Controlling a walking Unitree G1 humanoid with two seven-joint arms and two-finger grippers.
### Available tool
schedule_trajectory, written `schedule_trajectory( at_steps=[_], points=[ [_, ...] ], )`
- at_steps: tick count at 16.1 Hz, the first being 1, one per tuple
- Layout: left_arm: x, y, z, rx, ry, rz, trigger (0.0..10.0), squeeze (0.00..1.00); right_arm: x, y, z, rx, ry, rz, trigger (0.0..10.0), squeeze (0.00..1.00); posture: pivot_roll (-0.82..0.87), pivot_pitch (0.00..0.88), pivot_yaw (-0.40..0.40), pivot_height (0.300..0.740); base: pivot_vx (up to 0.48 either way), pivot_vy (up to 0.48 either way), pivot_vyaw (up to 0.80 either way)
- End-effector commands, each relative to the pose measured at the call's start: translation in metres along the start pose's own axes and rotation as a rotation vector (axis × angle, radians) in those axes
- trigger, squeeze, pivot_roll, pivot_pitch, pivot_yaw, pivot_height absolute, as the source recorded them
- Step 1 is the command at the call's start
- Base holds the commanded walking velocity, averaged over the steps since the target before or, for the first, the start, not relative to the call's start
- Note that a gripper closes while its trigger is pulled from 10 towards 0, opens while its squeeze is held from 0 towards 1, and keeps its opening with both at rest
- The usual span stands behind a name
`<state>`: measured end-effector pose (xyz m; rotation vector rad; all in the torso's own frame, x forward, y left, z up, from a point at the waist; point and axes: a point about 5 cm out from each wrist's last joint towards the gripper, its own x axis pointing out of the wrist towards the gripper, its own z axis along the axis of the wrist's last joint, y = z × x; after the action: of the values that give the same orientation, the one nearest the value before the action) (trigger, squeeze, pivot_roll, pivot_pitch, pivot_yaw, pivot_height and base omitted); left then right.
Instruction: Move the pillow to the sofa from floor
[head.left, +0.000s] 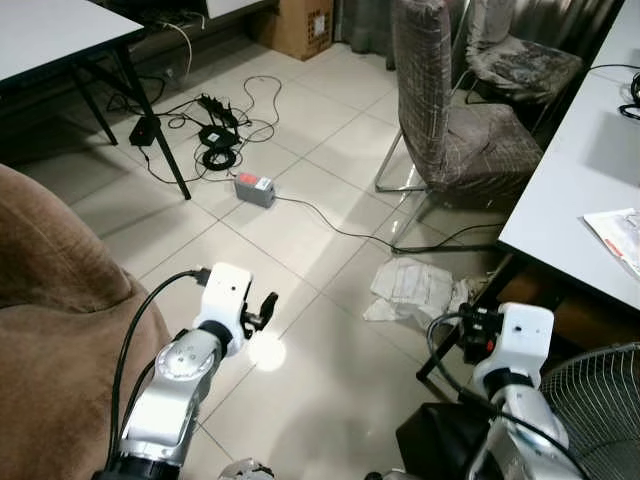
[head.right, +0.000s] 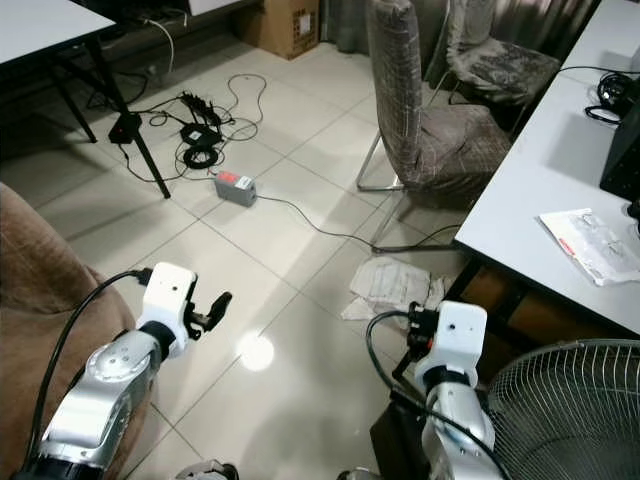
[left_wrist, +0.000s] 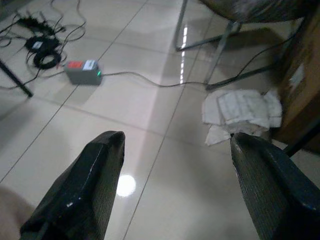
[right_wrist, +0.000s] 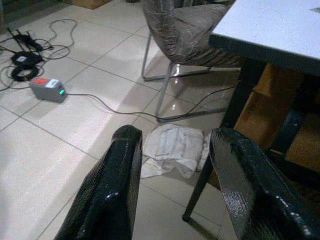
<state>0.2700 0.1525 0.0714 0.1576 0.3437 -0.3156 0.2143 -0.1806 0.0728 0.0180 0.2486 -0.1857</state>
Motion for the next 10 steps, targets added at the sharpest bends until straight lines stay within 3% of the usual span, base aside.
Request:
schedule_trajectory(
  at_steps=[1,8,10],
  points=[
    [0.004,-0.005,0.008,0.012,-0.020,-0.026,10.0,0.00,0.000,-0.003,0.005,-0.016,-0.008,-0.029,10.0,0.00,-0.01,0.083,-0.007,0.740,-0.285,0.000,0.00],
    [0.006,-0.003,0.021,0.054,-0.053,-0.029,10.0,0.00,0.015,0.003,0.008,-0.030,-0.031,-0.025,10.0,0.00,0.05,0.016,-0.020,0.740,-0.320,0.000,0.00],
    [0.005,0.004,0.018,0.043,-0.036,0.042,10.0,0.00,0.020,0.009,0.006,-0.028,-0.019,0.060,10.0,0.00,0.08,0.000,-0.047,0.740,-0.159,0.000,0.00]
  ],
)
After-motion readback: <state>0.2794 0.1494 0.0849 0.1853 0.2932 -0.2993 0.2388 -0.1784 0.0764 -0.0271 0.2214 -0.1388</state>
